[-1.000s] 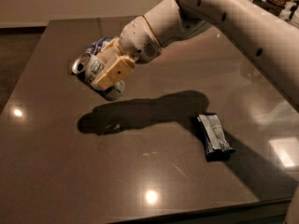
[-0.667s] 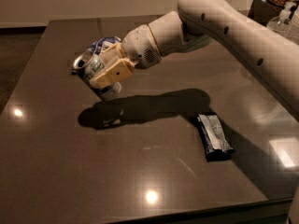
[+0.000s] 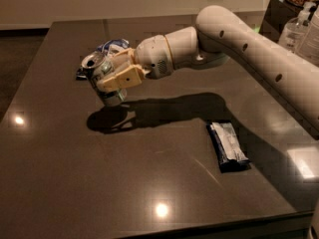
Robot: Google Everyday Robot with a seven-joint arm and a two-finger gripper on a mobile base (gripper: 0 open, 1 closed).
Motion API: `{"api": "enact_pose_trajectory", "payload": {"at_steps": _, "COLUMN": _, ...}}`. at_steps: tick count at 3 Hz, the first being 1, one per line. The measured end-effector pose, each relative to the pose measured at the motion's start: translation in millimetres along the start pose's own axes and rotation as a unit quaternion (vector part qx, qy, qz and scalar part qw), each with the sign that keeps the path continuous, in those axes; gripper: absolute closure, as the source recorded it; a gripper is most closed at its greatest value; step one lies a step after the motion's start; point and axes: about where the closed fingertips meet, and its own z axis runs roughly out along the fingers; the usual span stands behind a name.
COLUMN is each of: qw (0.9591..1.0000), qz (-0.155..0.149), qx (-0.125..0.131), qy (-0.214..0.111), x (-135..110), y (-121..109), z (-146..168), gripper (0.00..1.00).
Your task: Place 7up can upright
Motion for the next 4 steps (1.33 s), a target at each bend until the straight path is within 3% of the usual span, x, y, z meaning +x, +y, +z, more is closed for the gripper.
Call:
{"api": "enact_pose_trajectory", "payload": {"at_steps": 1, "qw": 0.999, "qz": -0.015, "qx": -0.007, "qy": -0.041, "x": 0, "y": -1, "z": 1, "gripper": 1.0}}
{"api": "enact_pose_trajectory", "payload": {"at_steps": 2, "qw": 0.9978, "qz": -0.025, "qx": -0.013, "qy": -0.06, "x": 3, "y": 0, "z": 5, "gripper": 1.0}}
{"api": "enact_pose_trajectory", "payload": {"at_steps": 4, "qw": 0.9982, "qz": -0.024, "qx": -0.021, "qy": -0.05, "x": 18, "y": 0, "z": 11, "gripper": 1.0}}
